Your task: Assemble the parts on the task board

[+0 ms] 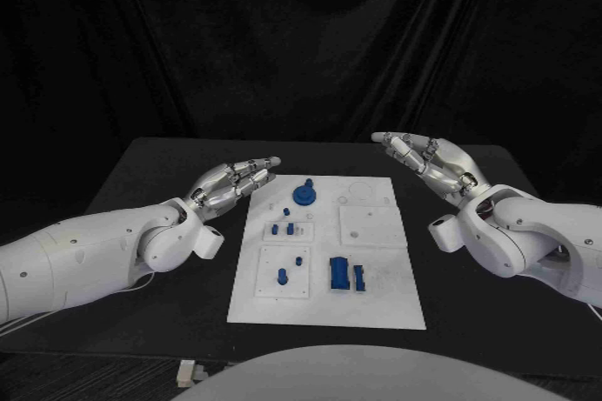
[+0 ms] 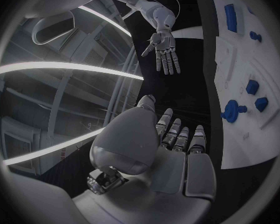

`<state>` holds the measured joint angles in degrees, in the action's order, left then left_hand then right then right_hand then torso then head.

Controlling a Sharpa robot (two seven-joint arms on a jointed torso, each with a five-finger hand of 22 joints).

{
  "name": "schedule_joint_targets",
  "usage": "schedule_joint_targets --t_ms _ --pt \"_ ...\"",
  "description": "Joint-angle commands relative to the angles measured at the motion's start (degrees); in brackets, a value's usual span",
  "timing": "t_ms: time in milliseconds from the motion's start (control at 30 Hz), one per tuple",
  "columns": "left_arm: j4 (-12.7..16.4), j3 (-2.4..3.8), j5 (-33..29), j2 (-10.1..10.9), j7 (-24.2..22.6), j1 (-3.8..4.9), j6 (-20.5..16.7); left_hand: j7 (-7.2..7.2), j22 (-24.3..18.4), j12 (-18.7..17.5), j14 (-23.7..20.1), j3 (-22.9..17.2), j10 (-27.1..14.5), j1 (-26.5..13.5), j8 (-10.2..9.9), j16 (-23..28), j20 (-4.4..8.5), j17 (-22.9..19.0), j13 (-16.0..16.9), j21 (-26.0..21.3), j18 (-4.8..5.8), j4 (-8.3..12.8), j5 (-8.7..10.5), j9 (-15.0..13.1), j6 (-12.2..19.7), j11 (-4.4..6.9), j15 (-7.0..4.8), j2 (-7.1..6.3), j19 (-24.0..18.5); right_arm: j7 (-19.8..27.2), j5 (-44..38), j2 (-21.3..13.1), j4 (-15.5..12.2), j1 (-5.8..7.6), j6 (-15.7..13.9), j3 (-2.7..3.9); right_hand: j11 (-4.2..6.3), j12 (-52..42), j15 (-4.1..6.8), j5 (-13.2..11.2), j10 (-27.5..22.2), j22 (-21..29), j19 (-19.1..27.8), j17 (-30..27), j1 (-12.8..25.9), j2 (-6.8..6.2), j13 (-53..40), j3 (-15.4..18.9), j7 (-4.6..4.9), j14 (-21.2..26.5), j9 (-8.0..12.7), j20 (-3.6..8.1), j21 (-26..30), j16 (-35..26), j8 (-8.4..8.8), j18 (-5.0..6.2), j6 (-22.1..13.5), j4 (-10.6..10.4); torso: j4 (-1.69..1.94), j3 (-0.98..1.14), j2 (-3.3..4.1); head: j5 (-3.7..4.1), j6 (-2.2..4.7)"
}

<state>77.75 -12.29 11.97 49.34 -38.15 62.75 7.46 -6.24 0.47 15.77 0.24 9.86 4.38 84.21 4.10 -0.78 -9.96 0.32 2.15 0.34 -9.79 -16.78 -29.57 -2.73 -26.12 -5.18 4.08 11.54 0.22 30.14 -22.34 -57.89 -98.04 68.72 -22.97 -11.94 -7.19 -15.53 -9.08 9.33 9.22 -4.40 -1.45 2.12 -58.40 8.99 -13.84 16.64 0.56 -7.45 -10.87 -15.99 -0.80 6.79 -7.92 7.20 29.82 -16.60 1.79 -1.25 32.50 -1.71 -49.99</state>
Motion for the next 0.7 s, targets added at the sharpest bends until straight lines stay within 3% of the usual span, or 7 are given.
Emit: schedule_joint_targets --t_ms 33,133,367,400,467,500,700 --pt "0.52 0.07 3.70 -0.24 -19.84 -0.05 -6.35 0.77 -0.28 0.06 -0.13 0.83 -0.75 0.66 -0.01 0.52 1.90 -0.21 -0.04 -0.27 0.37 0.04 -0.19 -0.02 -0.29 1.21 -1.34 -0.10 -0.15 12.63 2.89 0.17 0.79 -0.87 2.78 0.02 3.35 0.47 2.79 0.57 -4.08 1.79 0.95 -0.68 -2.10 -0.30 3.83 1.01 -2.78 4.16 2.75 1.56 0.40 -1.98 0.19 1.30 -2.42 -0.05 -0.20 0.23 -0.66 0.13 -0.01" --pt "0.59 0.07 4.08 -0.40 -20.67 -0.05 -7.51 1.33 -0.35 -0.55 -0.24 1.36 -1.49 0.49 -0.25 0.78 3.11 -0.32 -0.14 -0.29 0.80 0.01 -0.16 0.02 -0.04 1.94 -2.13 -0.05 -0.18 14.05 2.21 0.36 1.43 -1.70 3.05 0.02 7.55 4.00 5.17 0.57 -7.60 3.51 1.33 -1.59 -2.21 -0.69 9.08 1.17 -7.09 6.95 7.18 2.79 0.65 -5.00 3.04 2.32 -11.19 -0.07 -0.35 0.36 -0.70 0.25 -0.01" --pt "0.59 0.07 4.37 -0.75 -21.30 -0.05 -8.31 1.82 -0.46 -1.72 -0.24 2.04 -2.44 -0.06 -0.78 0.78 3.74 -0.32 -0.31 -0.34 1.06 -0.08 0.39 0.16 1.21 2.52 -2.54 0.19 -0.22 14.52 1.69 0.92 2.56 -2.92 3.45 0.02 8.69 6.84 4.68 -0.06 -8.91 4.40 1.45 -2.12 -0.87 -0.63 11.91 0.82 -8.13 7.45 9.00 2.90 0.80 -6.79 5.23 2.75 -14.55 -0.13 -0.19 0.34 -0.53 0.33 -0.01" --pt "0.44 0.03 3.13 -0.57 -0.38 0.00 -5.92 6.24 -0.47 -5.73 -0.24 -1.72 -4.38 -25.11 -4.10 0.78 5.39 -0.32 -2.15 -0.34 2.94 4.95 8.93 2.73 8.36 5.18 -4.08 -3.61 -0.22 7.51 1.57 0.84 2.37 -2.66 2.04 -0.02 7.19 9.36 9.08 -2.71 -9.22 4.40 1.45 -2.12 16.46 -3.19 13.84 -4.32 -5.80 7.45 10.87 6.65 0.80 -6.79 7.92 -0.92 -18.93 4.95 -0.30 0.32 -0.55 0.25 0.01" --pt "0.56 0.17 2.97 -0.62 -0.29 -0.03 -6.42 6.24 -0.47 -6.54 -0.24 -2.08 -4.38 -29.03 -4.10 0.78 5.76 -0.32 -2.15 -0.34 3.47 5.61 10.41 2.73 9.76 5.18 -4.08 -3.96 -0.22 7.34 2.01 1.11 2.49 -2.79 1.54 0.24 7.19 15.53 9.08 -5.05 -9.22 4.40 1.45 -2.12 31.27 -4.96 13.84 -8.67 -0.56 7.45 10.87 10.03 0.80 -6.79 7.92 -2.66 -22.95 9.30 -0.33 0.34 -0.56 0.27 0.26" --pt "0.67 0.27 2.84 -0.65 -0.21 -0.05 -6.82 6.24 -0.47 -6.93 -0.24 -2.46 -4.38 -31.28 -4.10 0.78 5.82 -0.32 -2.15 -0.34 3.70 6.01 11.20 2.73 10.43 5.18 -4.08 -4.25 -0.22 7.21 2.36 1.32 2.59 -2.89 1.15 0.44 7.19 15.53 9.08 -9.33 -9.22 4.40 1.45 -2.12 35.86 -8.99 13.84 -9.96 -0.56 7.45 10.87 11.04 0.80 -6.79 7.92 -7.20 -24.08 10.59 -0.35 0.35 -0.57 0.29 0.45" --pt "1.90 1.56 1.26 -1.08 0.71 -0.32 -11.60 6.24 -0.47 -8.76 -0.24 -4.02 -4.38 -42.25 -4.10 0.78 9.96 -0.32 -2.15 -0.34 4.57 8.25 15.01 2.73 13.70 5.18 -4.08 -5.72 -0.22 5.59 6.65 3.87 3.77 -4.11 -3.63 2.90 7.19 15.53 9.08 -9.33 -9.22 4.40 1.45 -2.12 50.49 -8.99 13.84 -16.64 -0.56 7.45 10.87 15.99 0.80 -6.79 7.92 -7.20 -29.82 16.60 -0.57 0.49 -0.69 0.51 2.85"
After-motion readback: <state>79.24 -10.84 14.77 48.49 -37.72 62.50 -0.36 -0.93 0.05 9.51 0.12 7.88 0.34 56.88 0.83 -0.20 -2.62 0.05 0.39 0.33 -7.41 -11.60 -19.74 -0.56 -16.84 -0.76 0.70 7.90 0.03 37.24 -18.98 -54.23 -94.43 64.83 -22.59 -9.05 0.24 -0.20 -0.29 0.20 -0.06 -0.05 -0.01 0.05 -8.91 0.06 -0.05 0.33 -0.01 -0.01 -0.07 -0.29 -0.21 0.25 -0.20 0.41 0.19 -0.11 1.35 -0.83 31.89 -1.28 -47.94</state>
